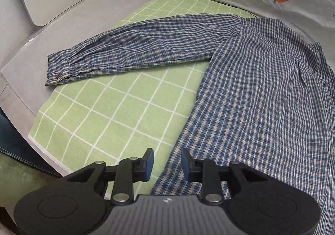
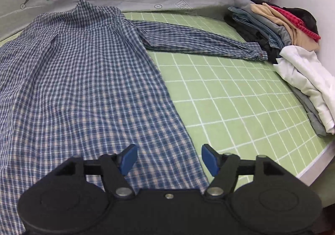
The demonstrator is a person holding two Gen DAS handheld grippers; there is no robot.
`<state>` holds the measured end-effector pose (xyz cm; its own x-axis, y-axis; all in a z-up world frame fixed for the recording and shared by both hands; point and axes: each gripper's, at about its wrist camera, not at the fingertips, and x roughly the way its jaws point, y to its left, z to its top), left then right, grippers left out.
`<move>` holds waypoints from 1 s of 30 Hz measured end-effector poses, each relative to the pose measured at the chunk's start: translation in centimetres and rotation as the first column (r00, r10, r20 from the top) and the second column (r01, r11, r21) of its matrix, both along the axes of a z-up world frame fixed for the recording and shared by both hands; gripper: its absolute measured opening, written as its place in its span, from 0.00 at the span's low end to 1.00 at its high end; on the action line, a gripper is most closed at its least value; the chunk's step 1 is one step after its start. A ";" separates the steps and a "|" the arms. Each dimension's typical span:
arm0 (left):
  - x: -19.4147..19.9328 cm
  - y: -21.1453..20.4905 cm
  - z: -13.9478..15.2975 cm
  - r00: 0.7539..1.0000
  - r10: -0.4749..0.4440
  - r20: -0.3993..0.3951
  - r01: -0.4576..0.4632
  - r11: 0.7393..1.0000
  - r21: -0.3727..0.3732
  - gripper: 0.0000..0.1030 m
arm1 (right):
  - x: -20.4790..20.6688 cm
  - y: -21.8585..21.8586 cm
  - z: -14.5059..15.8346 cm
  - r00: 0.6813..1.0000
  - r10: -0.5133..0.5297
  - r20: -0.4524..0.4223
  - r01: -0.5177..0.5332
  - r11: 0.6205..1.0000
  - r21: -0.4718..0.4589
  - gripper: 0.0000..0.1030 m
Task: Fold clothes
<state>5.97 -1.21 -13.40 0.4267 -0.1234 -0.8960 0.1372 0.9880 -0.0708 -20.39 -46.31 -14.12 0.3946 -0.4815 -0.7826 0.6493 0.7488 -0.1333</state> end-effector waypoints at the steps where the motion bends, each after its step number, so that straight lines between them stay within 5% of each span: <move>1: 0.3 0.2 0.2 1.000 0.006 0.013 -0.006 1.000 -0.009 0.63 | 0.8 0.2 0.2 1.000 0.016 0.020 -0.016 1.000 0.011 0.86; 5: 1.9 0.9 1.1 0.998 0.032 0.053 -0.030 0.999 -0.026 0.73 | 4.7 1.5 1.1 0.990 0.100 0.096 -0.105 0.993 0.048 1.00; 15: 7.4 4.6 0.5 0.988 0.147 0.043 -0.147 0.989 -0.007 0.76 | 13.5 5.4 -0.8 0.960 0.250 0.129 -0.268 0.950 0.157 1.00; 25: 13.7 8.5 -2.8 0.966 0.251 -0.053 -0.252 0.968 -0.002 0.76 | 26.3 2.9 1.0 0.946 0.278 0.169 -0.289 0.956 0.045 1.00; 30: 16.3 8.7 -3.5 0.956 0.288 -0.056 -0.287 0.958 0.029 0.84 | 34.6 -0.4 0.5 0.942 0.277 0.188 -0.282 0.960 0.000 1.00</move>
